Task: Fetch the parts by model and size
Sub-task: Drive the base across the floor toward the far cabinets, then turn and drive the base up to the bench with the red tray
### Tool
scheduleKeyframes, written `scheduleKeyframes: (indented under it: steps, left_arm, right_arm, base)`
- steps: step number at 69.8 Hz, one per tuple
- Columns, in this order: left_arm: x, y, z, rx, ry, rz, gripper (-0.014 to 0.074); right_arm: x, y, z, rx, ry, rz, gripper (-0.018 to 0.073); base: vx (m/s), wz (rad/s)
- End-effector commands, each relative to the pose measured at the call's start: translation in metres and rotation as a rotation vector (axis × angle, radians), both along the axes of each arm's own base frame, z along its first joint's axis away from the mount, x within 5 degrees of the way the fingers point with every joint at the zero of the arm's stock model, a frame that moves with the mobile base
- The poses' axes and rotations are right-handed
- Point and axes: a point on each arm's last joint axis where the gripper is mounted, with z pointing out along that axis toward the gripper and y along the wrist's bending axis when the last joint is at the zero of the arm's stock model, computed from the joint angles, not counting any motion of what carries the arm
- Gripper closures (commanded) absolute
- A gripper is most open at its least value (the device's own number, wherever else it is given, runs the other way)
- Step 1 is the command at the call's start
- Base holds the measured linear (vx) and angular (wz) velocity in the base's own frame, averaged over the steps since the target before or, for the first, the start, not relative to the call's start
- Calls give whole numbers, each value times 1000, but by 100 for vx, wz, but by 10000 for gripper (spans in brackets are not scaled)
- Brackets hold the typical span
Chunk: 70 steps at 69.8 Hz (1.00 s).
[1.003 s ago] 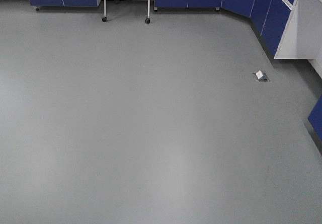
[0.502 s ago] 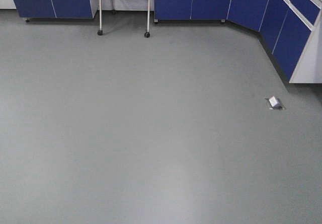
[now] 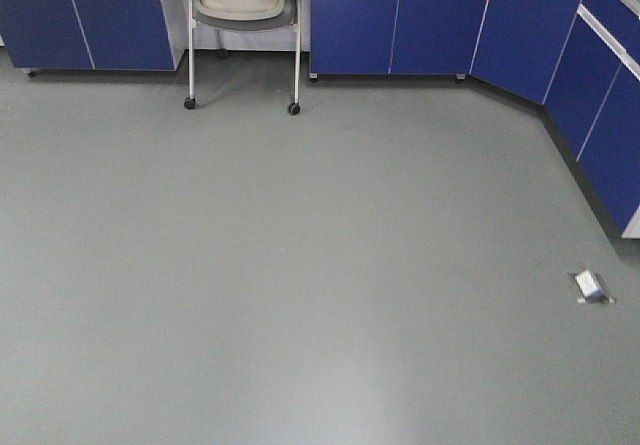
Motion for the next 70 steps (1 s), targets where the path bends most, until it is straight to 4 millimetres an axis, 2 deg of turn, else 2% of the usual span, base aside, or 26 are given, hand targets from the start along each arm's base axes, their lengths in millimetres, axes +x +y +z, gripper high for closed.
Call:
scheduleKeyframes:
  steps: [1, 70]
  left_arm:
    - [0, -2, 14, -15, -84, -20, 603]
    - [0, -2, 14, -15, -83, -20, 603]
  right_arm:
    - [0, 0, 16, -2, -99, 3, 561]
    - [0, 0, 16, -2, -99, 3, 561]
  base:
    - [63, -2]
    - [60, -2]
